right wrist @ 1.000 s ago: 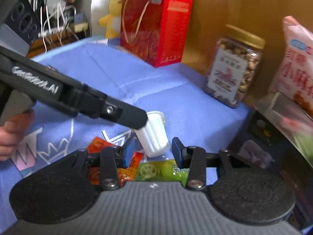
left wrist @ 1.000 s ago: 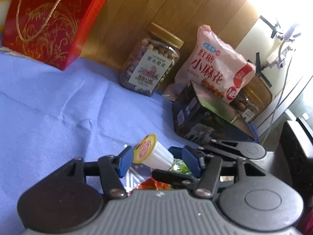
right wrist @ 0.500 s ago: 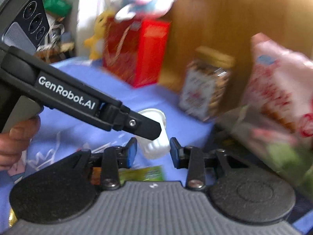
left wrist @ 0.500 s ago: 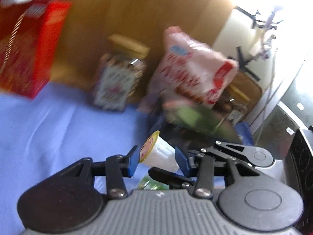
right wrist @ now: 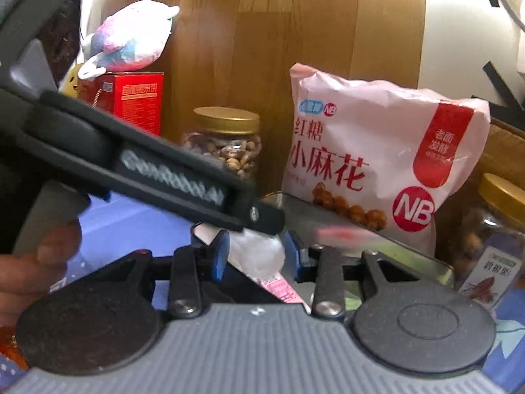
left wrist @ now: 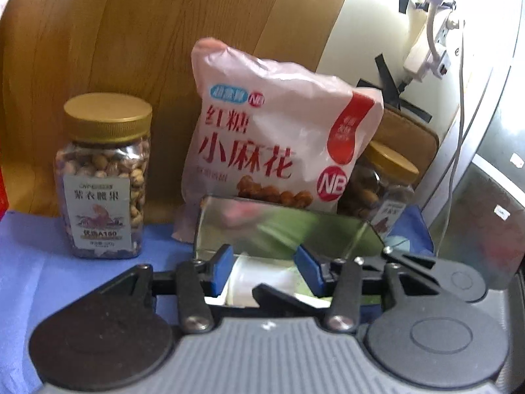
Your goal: Organize snacks
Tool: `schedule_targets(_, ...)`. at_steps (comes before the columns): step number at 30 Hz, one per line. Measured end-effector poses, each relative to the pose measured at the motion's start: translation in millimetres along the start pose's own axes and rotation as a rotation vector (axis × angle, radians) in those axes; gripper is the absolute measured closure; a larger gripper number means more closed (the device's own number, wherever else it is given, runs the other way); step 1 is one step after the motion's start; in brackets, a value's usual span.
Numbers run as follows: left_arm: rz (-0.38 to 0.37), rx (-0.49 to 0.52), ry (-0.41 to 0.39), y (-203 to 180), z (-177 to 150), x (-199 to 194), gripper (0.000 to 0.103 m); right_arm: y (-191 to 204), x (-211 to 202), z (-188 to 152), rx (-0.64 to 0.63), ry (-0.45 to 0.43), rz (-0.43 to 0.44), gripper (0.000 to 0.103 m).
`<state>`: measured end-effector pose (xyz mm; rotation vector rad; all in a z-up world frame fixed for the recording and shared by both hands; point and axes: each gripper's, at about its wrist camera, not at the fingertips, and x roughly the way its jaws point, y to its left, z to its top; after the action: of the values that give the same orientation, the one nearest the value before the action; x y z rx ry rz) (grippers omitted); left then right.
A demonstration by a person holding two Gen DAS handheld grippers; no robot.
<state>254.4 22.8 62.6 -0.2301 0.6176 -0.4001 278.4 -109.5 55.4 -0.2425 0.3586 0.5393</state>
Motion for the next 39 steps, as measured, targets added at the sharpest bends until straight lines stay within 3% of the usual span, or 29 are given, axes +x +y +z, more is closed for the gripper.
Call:
schedule_targets(10,-0.031,-0.02,-0.047,11.9,-18.3,-51.5,0.054,-8.5,-32.6,-6.2,0.088,-0.036,0.025,0.062)
schedule_targets(17,0.107,-0.011,-0.027,22.0,-76.7,-90.8,0.054,-14.5,-79.0,-51.1,0.259,0.008,0.019,0.061)
schedule_targets(21,0.152,-0.023,-0.008,18.4,-97.6,-101.9,0.054,-10.0,-103.0,-77.2,0.34,0.025,-0.053,0.061)
schedule_targets(30,0.232,0.072,-0.021,-20.0,-123.6,-116.3,0.054,18.6,-149.3,-109.9,0.455,-0.06,-0.262,0.058)
schedule_targets(39,0.3,0.123,-0.053,-39.0,-147.0,-133.5,0.054,31.2,-165.4,-125.0,0.515,-0.138,-0.334,0.056)
